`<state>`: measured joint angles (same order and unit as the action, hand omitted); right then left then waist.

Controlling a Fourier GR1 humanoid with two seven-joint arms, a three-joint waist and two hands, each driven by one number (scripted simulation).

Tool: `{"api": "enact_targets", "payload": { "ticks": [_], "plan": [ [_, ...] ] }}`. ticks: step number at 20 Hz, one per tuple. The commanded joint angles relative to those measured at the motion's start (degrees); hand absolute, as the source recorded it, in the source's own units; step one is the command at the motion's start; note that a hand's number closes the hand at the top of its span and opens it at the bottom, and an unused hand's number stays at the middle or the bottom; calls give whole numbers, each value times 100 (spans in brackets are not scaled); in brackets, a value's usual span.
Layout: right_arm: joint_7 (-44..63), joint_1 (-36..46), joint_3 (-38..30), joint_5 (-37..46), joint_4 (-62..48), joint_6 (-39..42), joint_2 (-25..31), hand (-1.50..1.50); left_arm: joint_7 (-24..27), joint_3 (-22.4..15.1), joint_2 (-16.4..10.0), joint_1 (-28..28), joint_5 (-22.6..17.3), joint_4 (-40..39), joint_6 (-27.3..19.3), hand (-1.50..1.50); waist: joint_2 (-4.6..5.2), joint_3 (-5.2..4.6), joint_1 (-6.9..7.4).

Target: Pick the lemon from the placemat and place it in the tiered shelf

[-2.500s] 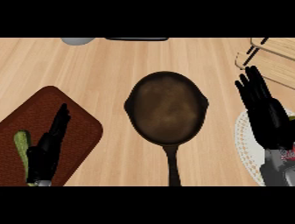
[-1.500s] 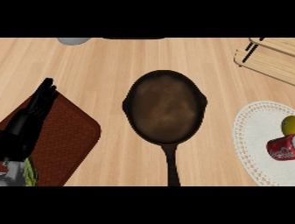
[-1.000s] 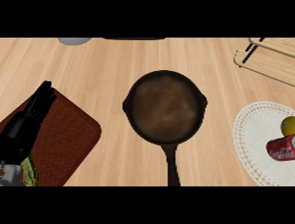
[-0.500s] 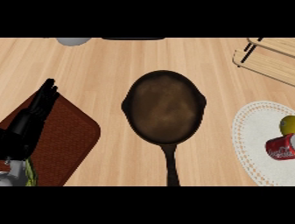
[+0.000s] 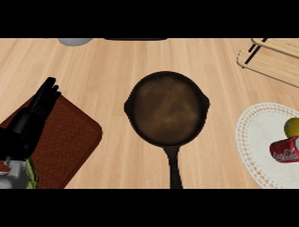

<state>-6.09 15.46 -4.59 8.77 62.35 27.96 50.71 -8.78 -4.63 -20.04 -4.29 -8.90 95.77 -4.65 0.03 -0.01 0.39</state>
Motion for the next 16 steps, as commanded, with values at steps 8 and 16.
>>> {"api": "enact_targets", "payload": {
  "ticks": [8, 16],
  "plan": [
    [404, 16, 190, 690, 77, 653, -199, -150, -336, 153, 193, 295, 193, 583, 129, 0, -9, 1, -15],
    [449, 217, 425, 1641, -230, 357, -407, -150, -187, 346, 300, 224, 214, 234, 409, 0, 1, 2, -12]
  ]
}}
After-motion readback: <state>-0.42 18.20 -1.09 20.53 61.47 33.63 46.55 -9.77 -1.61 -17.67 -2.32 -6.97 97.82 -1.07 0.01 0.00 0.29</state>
